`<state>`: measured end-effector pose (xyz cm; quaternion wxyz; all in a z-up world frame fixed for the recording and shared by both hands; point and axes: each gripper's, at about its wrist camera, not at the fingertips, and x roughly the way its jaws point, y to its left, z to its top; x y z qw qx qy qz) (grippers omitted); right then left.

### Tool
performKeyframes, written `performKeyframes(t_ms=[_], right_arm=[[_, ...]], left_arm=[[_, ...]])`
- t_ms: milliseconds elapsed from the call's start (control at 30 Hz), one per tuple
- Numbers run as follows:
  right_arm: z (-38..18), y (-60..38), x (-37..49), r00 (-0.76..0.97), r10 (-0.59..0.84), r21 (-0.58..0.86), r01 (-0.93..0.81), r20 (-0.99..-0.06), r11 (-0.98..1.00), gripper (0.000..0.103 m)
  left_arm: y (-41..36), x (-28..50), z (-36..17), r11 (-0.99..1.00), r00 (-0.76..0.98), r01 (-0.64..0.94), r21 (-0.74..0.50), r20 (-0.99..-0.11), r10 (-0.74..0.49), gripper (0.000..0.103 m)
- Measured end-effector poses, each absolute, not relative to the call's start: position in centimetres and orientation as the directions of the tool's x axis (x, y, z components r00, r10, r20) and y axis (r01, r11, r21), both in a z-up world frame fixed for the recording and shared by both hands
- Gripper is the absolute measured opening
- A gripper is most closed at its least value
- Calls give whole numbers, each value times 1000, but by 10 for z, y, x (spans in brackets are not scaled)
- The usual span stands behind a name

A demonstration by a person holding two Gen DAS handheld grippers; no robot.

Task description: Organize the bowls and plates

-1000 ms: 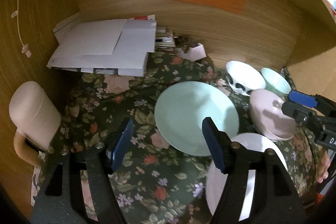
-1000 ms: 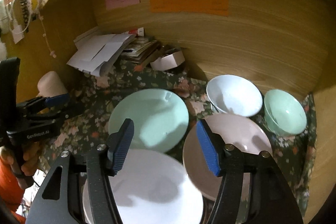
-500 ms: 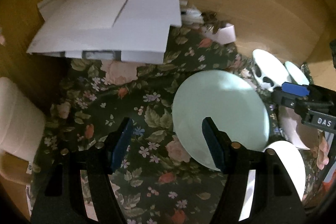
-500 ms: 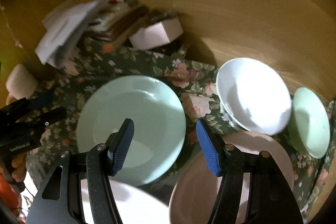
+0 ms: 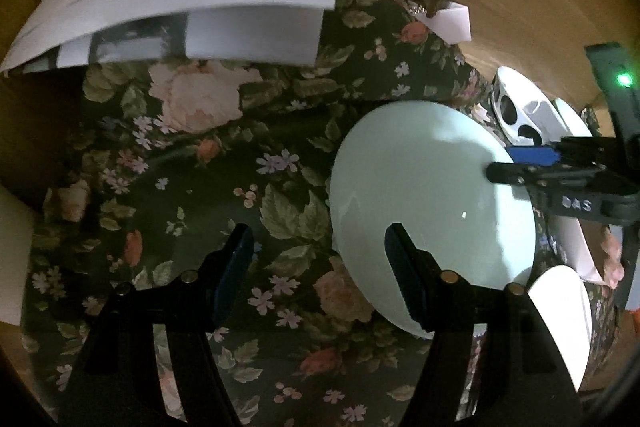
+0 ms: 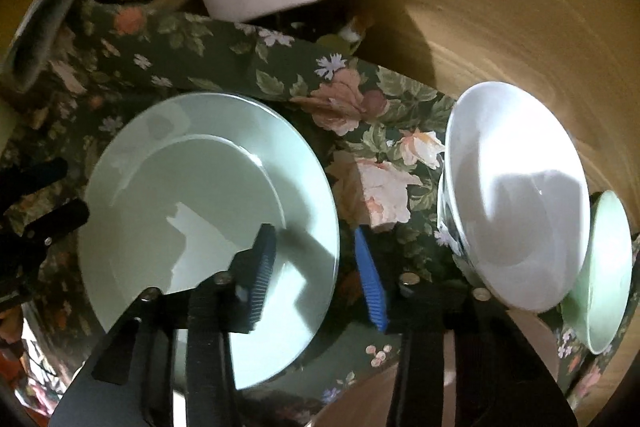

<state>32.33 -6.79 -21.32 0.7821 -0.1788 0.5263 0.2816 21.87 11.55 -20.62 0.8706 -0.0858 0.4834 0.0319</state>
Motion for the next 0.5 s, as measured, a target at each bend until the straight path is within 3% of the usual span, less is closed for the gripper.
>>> performKeyframes(t_ms=[333,500], right_arm=[[-214,-48,304,208,317,116,-640,-925,760,30],[-217,-40,283,184,353,152,-657,-917,739,30]], left_arm=[[124,193,-209,984,523,-119,-135,-851,-53,68],[134,177,-216,983,507,-130,-128,-861,-45,61]])
